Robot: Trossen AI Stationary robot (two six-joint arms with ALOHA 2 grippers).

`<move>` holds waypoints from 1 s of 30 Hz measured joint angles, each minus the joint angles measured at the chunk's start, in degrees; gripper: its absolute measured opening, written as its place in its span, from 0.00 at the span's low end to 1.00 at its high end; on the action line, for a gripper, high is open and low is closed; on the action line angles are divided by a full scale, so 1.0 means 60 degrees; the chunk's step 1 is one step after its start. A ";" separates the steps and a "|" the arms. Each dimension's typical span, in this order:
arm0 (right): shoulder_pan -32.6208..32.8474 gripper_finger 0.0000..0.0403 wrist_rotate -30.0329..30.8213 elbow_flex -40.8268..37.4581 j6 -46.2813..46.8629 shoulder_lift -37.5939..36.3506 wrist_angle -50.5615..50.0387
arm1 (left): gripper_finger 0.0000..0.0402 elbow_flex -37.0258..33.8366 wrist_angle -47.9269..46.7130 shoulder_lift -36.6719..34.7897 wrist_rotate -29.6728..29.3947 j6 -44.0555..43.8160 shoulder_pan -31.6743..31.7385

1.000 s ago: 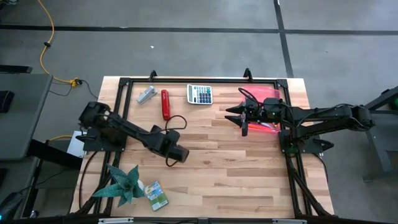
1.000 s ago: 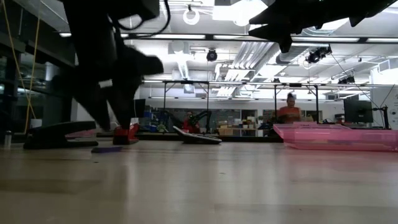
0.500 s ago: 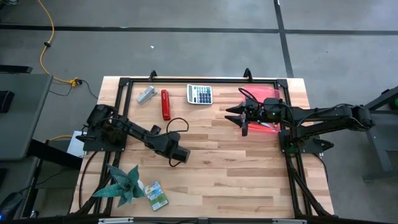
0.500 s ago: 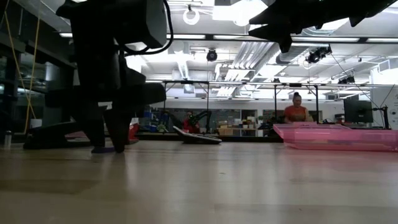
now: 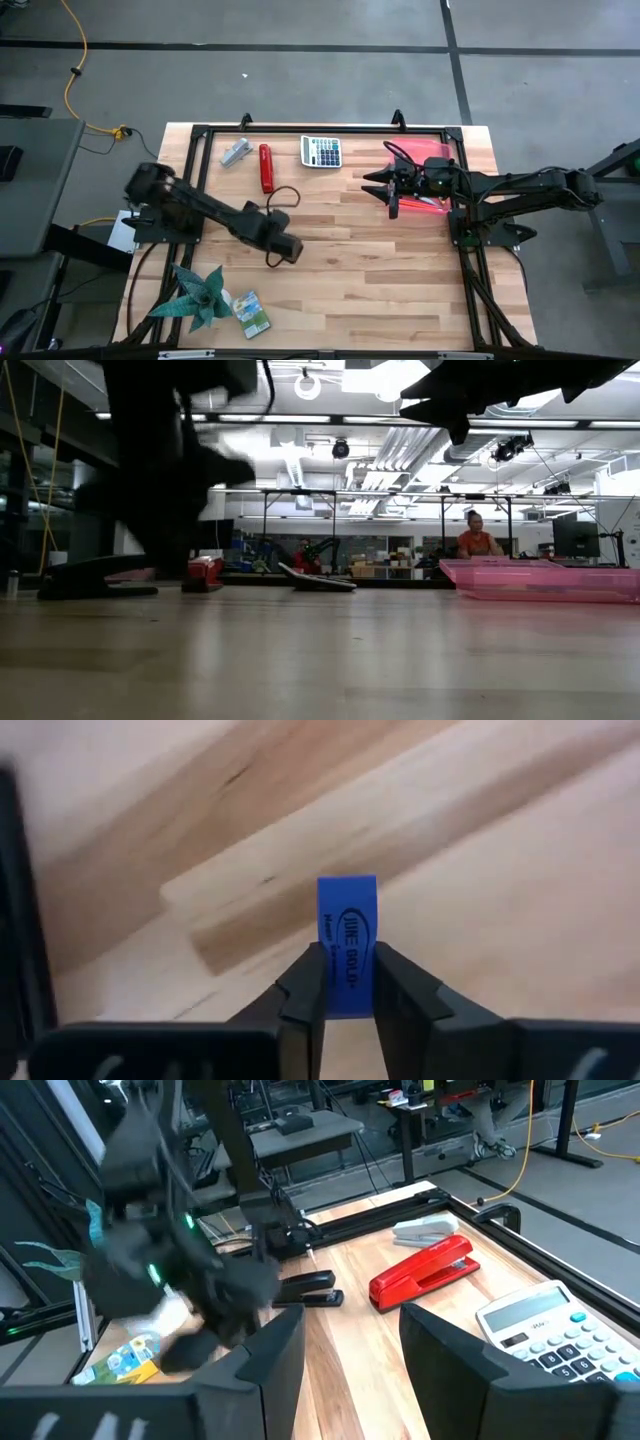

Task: Pack school essentials
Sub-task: Put the blue eraser into the pink supply box

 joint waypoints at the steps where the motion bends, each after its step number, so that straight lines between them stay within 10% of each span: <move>1: 0.0000 0.39 0.0000 0.0000 0.0004 0.0000 0.0000 | 0.14 0.0027 0.0056 -0.0304 -0.0105 0.0357 0.0058; 13: 0.0004 0.39 -0.0409 0.0000 0.0665 0.0002 0.0149 | 0.16 0.0003 0.2536 -0.4495 -0.2219 0.6942 0.0875; 18: 0.0007 0.39 -0.0662 0.0000 0.0608 0.0004 0.0414 | 0.16 -0.1457 0.6935 -0.5510 0.0624 0.9504 0.1547; 24: 0.0007 0.39 -0.0872 0.0000 0.0272 0.0004 0.0598 | 0.16 -0.3591 1.1556 -0.5698 0.3270 0.9271 0.2713; 30: 0.0007 0.39 -0.0903 0.0000 -0.0248 0.0004 0.0889 | 0.16 -0.4282 1.2802 -0.5528 0.4617 0.8635 0.3452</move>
